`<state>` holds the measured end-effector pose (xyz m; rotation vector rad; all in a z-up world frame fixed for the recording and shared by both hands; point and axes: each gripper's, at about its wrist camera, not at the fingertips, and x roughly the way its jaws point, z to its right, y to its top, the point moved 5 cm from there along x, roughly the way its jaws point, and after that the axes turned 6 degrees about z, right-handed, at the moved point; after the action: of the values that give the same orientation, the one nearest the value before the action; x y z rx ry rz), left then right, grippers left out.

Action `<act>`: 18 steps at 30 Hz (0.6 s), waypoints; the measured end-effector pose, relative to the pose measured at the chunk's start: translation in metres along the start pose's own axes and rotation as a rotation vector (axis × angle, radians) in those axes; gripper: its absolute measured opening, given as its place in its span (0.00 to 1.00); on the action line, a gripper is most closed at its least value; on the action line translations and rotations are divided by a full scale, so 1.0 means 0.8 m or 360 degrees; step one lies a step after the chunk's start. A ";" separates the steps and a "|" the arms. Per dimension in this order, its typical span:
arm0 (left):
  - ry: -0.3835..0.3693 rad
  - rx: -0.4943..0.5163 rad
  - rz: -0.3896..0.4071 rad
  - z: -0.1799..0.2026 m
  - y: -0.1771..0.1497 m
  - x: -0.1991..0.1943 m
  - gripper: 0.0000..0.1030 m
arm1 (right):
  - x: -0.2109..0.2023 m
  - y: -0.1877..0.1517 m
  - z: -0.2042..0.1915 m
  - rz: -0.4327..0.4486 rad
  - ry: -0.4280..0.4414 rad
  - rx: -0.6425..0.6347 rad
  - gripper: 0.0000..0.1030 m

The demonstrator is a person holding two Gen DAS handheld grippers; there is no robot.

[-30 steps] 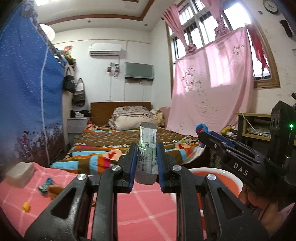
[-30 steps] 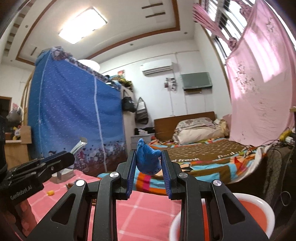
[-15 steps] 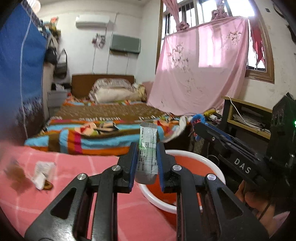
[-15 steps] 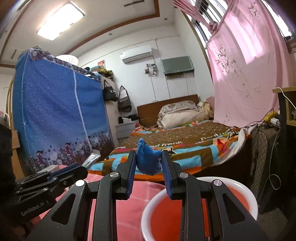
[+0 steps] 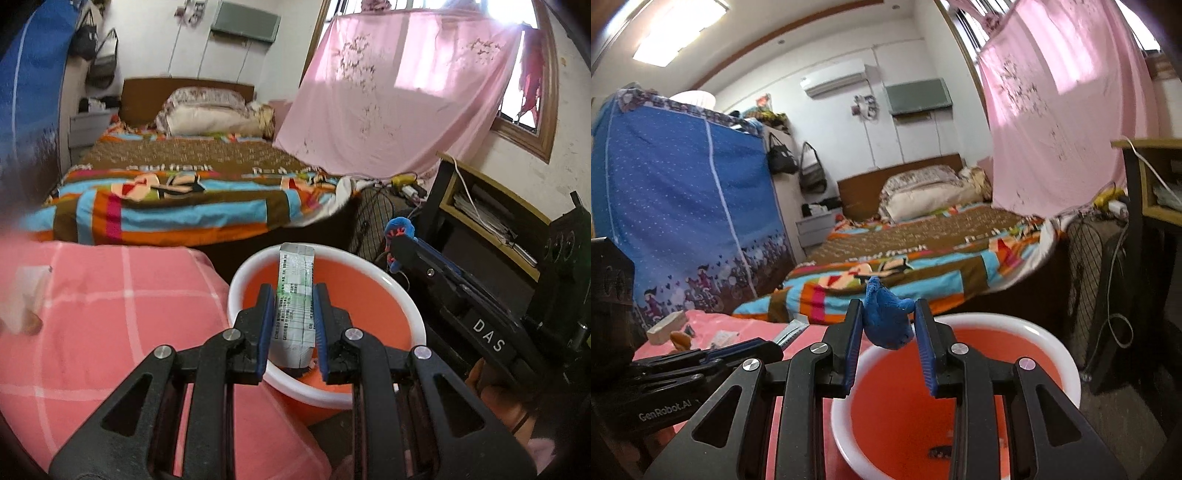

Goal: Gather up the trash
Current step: 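Carry the tube and blue item in both tools over the orange bucket, then open both tools to drop the items into the bucket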

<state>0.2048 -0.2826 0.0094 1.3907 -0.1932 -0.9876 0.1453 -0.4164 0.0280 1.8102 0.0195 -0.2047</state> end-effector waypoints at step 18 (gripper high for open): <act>0.0014 -0.0082 -0.0263 0.018 -0.011 0.036 0.25 | 0.006 -0.013 0.039 -0.0133 -0.0100 0.0154 0.27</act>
<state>0.2092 -0.3110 -0.0070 1.3802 -0.0462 -1.1151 0.1448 -0.4446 0.0096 1.8998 0.0413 -0.3269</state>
